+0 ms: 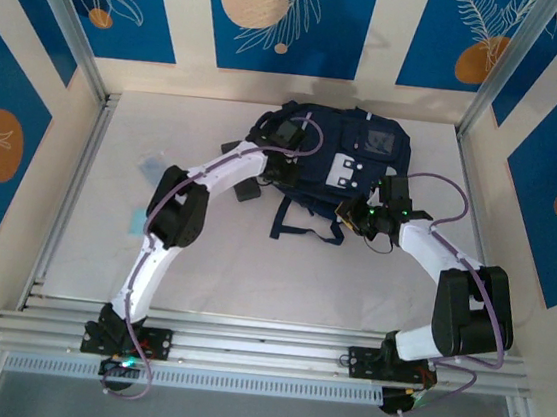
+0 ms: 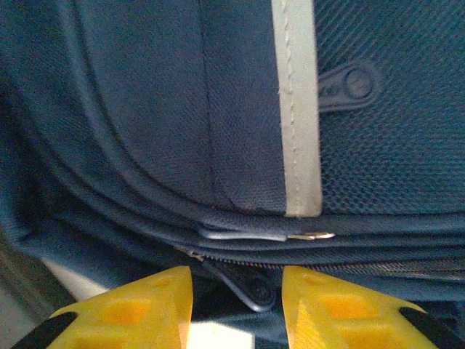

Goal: Pack books, pencil case, and school supplies into a backpack

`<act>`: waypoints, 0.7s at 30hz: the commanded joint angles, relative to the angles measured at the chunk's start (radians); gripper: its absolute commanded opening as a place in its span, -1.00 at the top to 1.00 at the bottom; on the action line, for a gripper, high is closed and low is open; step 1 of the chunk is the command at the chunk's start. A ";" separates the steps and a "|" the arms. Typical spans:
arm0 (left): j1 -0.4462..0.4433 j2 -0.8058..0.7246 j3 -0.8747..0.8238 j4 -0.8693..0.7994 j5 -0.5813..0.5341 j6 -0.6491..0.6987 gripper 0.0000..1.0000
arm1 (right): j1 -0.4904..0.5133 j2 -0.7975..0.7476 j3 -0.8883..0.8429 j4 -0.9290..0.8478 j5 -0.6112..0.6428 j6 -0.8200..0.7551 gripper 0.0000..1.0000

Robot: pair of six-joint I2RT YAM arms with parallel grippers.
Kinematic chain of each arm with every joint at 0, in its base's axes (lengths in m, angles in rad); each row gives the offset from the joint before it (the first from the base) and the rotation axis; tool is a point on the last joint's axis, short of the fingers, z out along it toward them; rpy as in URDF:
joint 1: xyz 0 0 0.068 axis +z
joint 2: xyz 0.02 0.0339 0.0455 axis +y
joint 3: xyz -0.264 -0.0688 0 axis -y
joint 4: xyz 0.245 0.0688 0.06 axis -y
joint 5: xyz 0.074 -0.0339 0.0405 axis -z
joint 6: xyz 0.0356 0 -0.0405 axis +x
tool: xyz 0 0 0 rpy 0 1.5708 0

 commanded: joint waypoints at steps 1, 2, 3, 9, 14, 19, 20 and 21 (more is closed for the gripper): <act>-0.010 0.048 0.029 -0.060 -0.041 -0.041 0.20 | -0.002 -0.014 -0.016 0.011 -0.021 0.001 0.44; -0.011 0.059 0.025 -0.070 -0.051 -0.046 0.15 | -0.001 -0.014 -0.020 0.013 -0.022 0.001 0.43; -0.010 0.068 0.020 -0.074 -0.062 -0.051 0.10 | -0.002 -0.014 -0.021 0.016 -0.021 0.003 0.44; 0.001 0.136 0.033 -0.068 -0.096 -0.091 0.00 | -0.010 -0.013 -0.025 0.026 -0.037 -0.003 0.44; 0.019 0.165 0.058 -0.078 -0.100 -0.103 0.03 | -0.027 -0.027 -0.032 0.027 -0.047 -0.009 0.44; 0.026 0.178 0.064 -0.089 -0.095 -0.104 0.51 | -0.039 -0.047 -0.042 0.032 -0.059 -0.014 0.48; 0.026 0.177 0.063 -0.091 -0.092 -0.103 0.66 | -0.042 -0.052 -0.043 0.032 -0.060 -0.015 0.49; 0.025 0.175 0.061 -0.093 -0.091 -0.103 0.77 | -0.043 -0.056 -0.044 0.029 -0.063 -0.017 0.49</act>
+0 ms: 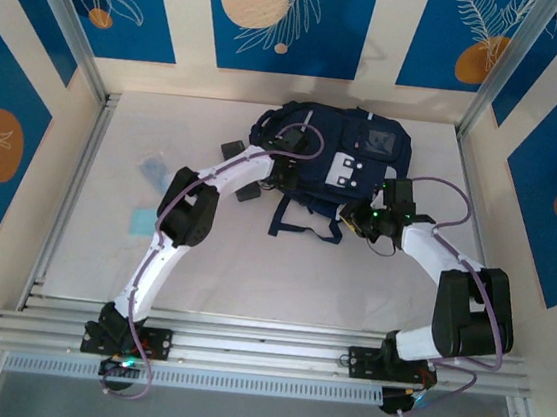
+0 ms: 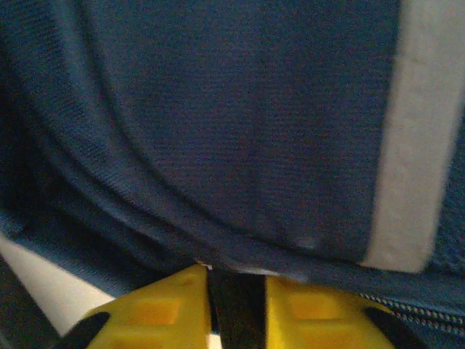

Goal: Pack books, pencil case, and school supplies into a backpack

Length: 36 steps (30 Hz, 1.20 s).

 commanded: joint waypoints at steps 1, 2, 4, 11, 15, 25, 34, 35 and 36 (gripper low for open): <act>0.018 0.076 -0.021 -0.052 -0.004 -0.003 0.90 | -0.010 -0.045 -0.009 -0.003 -0.033 -0.018 0.49; 0.019 0.063 -0.032 -0.045 0.002 -0.002 1.00 | -0.010 -0.051 -0.009 -0.006 -0.033 -0.020 0.49; 0.019 0.026 -0.071 -0.022 0.009 0.004 1.00 | -0.012 -0.060 -0.007 -0.014 -0.033 -0.023 0.49; 0.021 -0.161 -0.221 -0.003 -0.030 0.104 1.00 | -0.012 -0.090 0.003 -0.029 -0.030 -0.025 0.50; 0.022 -0.220 -0.267 0.024 0.084 0.159 1.00 | -0.008 -0.079 0.009 -0.028 -0.041 -0.021 0.49; -0.020 -0.314 -0.272 0.068 0.413 0.196 1.00 | 0.021 -0.081 -0.019 0.016 -0.087 0.062 0.45; -0.080 -0.302 -0.189 0.037 0.500 0.191 1.00 | 0.056 -0.126 -0.184 0.240 -0.081 0.329 -0.34; -0.092 -0.304 -0.187 0.037 0.503 0.190 1.00 | 0.061 -0.127 -0.205 0.282 -0.068 0.362 -0.41; -0.100 -0.305 -0.185 0.032 0.505 0.192 1.00 | 0.066 -0.126 -0.218 0.308 -0.053 0.386 -0.47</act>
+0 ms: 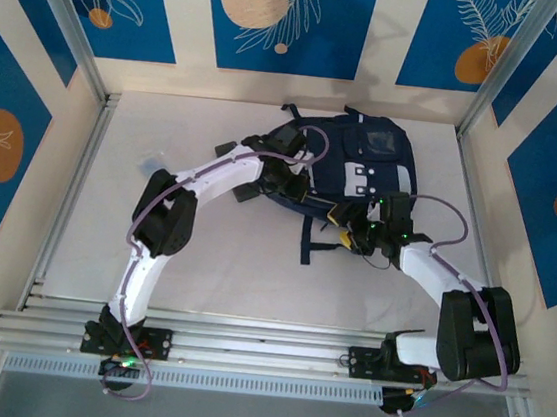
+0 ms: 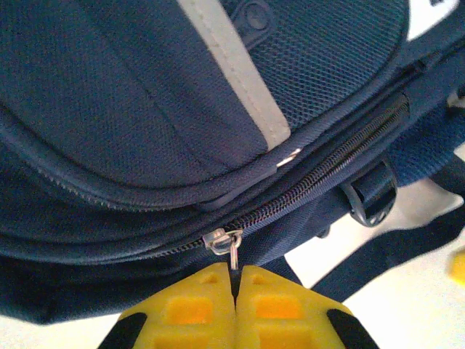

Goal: Pack books, pencil case, and school supplies into a backpack

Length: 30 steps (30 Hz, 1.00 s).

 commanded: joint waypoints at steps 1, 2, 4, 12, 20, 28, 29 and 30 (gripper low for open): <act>-0.052 -0.044 0.042 -0.008 0.075 0.011 1.00 | 0.017 -0.013 -0.046 0.146 0.035 0.156 -0.51; -0.062 -0.046 0.039 -0.009 0.072 0.013 1.00 | 0.021 -0.006 -0.048 0.167 0.046 0.169 -0.53; -0.076 -0.050 0.032 -0.019 0.061 0.019 1.00 | 0.033 0.016 -0.042 0.200 0.077 0.186 -0.56; -0.103 -0.066 -0.017 -0.010 0.092 0.011 1.00 | 0.059 0.183 -0.008 0.311 0.229 0.226 -0.52; -0.104 -0.077 -0.040 -0.056 0.015 0.048 1.00 | 0.073 0.282 0.015 0.360 0.272 0.185 0.97; -0.047 -0.104 -0.091 -0.126 -0.188 0.124 1.00 | 0.060 0.124 0.025 0.151 0.319 -0.036 1.00; -0.036 -0.111 -0.103 -0.127 -0.213 0.131 1.00 | 0.054 0.106 0.032 0.120 0.311 -0.071 1.00; -0.024 -0.118 -0.113 -0.126 -0.236 0.139 1.00 | 0.049 0.094 0.037 0.095 0.301 -0.100 1.00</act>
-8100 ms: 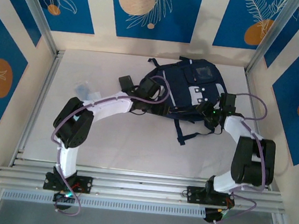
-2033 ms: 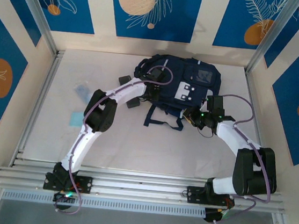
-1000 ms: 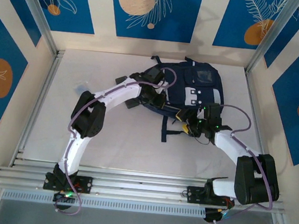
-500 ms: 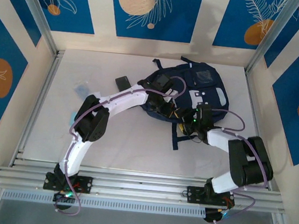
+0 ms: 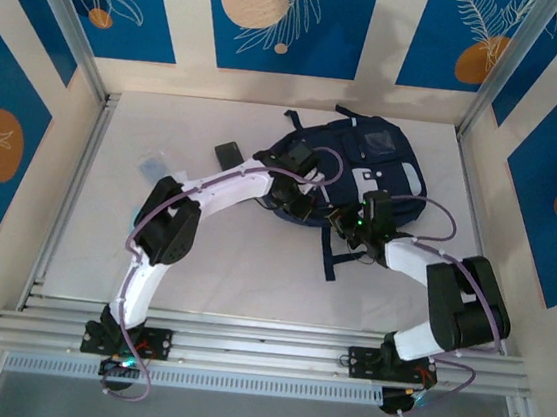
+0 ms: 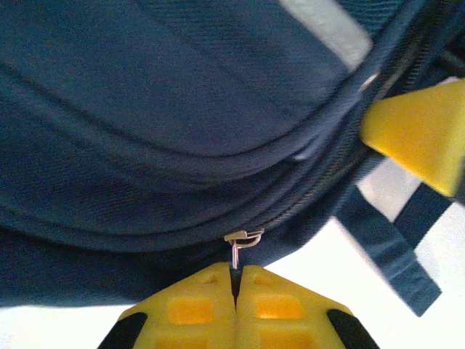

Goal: Pack books, pencil case, and school supplies into a backpack

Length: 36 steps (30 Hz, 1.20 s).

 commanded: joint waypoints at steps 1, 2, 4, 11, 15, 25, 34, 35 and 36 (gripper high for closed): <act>0.064 -0.074 -0.037 -0.087 -0.145 0.055 1.00 | -0.032 -0.067 0.040 -0.141 0.046 -0.174 1.00; 0.083 -0.077 -0.045 -0.083 -0.170 0.062 1.00 | -0.039 -0.080 0.048 -0.166 0.031 -0.207 1.00; 0.119 -0.078 -0.055 -0.073 -0.193 0.066 1.00 | -0.053 -0.102 0.060 -0.211 -0.001 -0.268 1.00; 0.190 -0.088 -0.075 -0.042 -0.218 0.078 1.00 | -0.130 -0.133 0.133 -0.370 -0.079 -0.494 1.00; 0.171 -0.126 -0.117 -0.021 -0.121 0.075 1.00 | -0.204 -0.085 0.196 -0.414 -0.128 -0.593 1.00; 0.017 -0.188 -0.147 0.034 0.089 0.026 1.00 | -0.345 0.111 0.462 -0.506 -0.191 -0.583 0.90; -0.040 -0.091 0.016 0.038 0.117 -0.040 1.00 | -0.354 -0.108 0.354 -0.588 -0.246 -0.409 -0.45; -0.045 -0.082 0.030 0.039 0.114 -0.043 1.00 | -0.352 -0.151 0.316 -0.594 -0.258 -0.382 -0.53; -0.051 -0.075 0.043 0.038 0.109 -0.046 1.00 | -0.349 -0.184 0.289 -0.598 -0.265 -0.350 -0.56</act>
